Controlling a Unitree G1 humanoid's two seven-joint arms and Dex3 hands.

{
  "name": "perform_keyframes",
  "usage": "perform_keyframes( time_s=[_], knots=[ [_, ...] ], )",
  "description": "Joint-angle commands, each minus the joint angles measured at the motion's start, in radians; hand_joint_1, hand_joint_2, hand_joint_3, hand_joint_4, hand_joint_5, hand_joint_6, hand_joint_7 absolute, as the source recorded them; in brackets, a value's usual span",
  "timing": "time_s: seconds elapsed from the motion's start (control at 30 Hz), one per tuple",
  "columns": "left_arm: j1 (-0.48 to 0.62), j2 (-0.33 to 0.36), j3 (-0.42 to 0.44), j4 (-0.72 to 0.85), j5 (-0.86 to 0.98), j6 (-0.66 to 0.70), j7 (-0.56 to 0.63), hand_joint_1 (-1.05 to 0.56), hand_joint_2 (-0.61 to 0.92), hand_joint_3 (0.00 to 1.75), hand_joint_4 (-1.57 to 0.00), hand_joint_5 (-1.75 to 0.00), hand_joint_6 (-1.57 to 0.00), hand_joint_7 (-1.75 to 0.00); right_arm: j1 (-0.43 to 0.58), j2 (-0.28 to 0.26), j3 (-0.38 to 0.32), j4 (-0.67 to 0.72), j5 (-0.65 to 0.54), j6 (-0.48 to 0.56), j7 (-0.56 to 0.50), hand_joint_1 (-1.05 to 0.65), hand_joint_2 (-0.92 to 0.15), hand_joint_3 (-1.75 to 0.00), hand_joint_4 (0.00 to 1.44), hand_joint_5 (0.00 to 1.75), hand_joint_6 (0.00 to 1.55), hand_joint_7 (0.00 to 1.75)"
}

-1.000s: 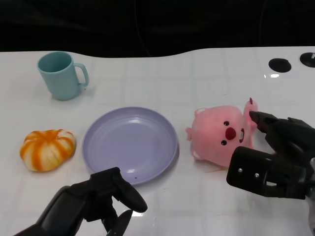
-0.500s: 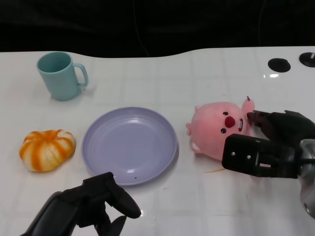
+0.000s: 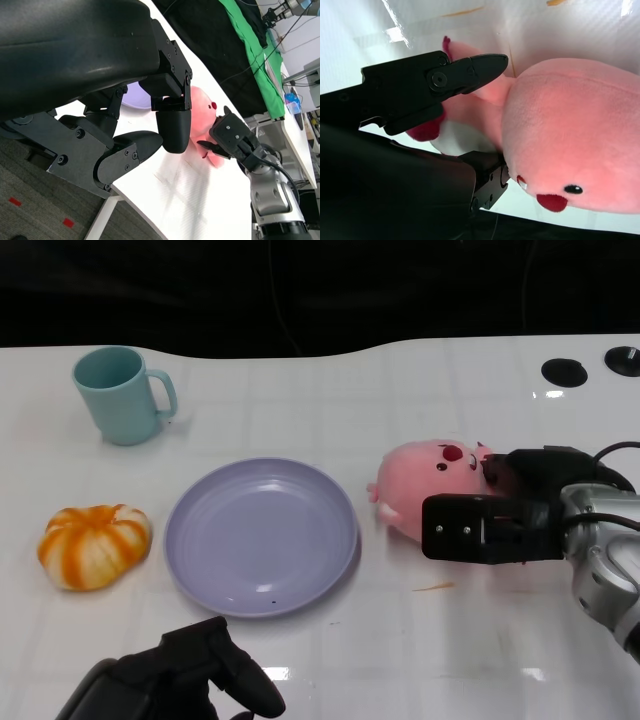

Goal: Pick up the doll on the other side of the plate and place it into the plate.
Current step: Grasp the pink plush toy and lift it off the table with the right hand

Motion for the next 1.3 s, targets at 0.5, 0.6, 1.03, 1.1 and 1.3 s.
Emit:
perform_keyframes(
  time_s=[0.5,0.6,1.03,1.1,1.3],
  knots=[
    [0.089,-0.007,-0.028,-0.060,0.006,-0.058,0.000,-0.25,0.69,0.93,-0.68,-1.75,-0.62,-1.40,0.014,0.033,0.042,0.220,0.011,-0.276,-0.360,-0.35,-0.92,-0.16,0.84,1.43,1.10,0.00],
    [0.089,-0.003,-0.028,-0.053,0.012,-0.065,-0.002,-0.26,0.69,0.92,-0.67,-1.75,-0.62,-1.41,0.015,0.029,0.066,0.224,-0.011,-0.274,-0.362,-0.36,-0.92,-0.20,0.78,1.45,1.11,0.01],
    [0.088,-0.011,-0.024,-0.023,-0.002,-0.084,0.004,-0.23,0.66,0.95,-0.68,-1.74,-0.64,-1.40,0.086,0.025,-0.095,0.114,0.111,-0.272,-0.534,-0.23,-0.90,-0.25,0.88,1.74,0.81,1.36],
    [0.086,-0.011,-0.022,-0.018,-0.002,-0.088,0.003,-0.22,0.66,0.96,-0.69,-1.74,-0.63,-1.41,0.102,0.020,-0.121,0.087,0.128,-0.282,-0.552,-0.21,-0.79,-0.47,0.90,1.75,0.73,1.64],
    [0.083,-0.003,-0.009,0.010,-0.008,-0.120,-0.008,-0.21,0.65,0.99,-0.70,-1.75,-0.63,-1.41,0.142,0.015,-0.184,0.010,0.170,-0.284,-0.566,-0.20,-0.54,-1.01,0.95,1.75,0.71,1.75]
  ],
)
